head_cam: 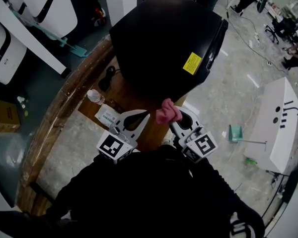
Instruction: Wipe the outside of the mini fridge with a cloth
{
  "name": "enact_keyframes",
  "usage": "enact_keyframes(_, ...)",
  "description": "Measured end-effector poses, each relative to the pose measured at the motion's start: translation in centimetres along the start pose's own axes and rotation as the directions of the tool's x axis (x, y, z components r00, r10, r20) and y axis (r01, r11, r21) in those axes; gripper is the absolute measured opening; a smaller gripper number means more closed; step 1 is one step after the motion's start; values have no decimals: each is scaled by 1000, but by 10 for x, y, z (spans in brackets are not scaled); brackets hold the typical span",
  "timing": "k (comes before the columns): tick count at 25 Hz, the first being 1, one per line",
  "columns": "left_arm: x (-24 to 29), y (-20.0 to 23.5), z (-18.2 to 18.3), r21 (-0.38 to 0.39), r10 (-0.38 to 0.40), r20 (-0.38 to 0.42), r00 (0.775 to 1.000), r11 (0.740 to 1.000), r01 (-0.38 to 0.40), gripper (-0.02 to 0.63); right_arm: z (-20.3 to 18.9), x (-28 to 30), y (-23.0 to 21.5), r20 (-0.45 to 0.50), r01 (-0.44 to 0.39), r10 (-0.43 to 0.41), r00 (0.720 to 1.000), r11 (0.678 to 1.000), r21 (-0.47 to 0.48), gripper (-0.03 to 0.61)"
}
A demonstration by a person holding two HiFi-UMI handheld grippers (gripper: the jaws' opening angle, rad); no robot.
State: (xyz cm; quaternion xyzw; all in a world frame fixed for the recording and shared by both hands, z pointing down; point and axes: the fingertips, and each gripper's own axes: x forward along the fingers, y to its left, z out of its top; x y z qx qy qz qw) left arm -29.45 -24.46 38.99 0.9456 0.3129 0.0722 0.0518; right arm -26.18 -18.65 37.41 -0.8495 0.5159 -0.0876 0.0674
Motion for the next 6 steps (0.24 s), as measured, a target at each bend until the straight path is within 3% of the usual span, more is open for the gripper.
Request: enact_keyframes(6,0,4,4,-13,16,7,1000,1000,-16,6,-7,-2,1,-13,6,-6,1000,1000,17,72)
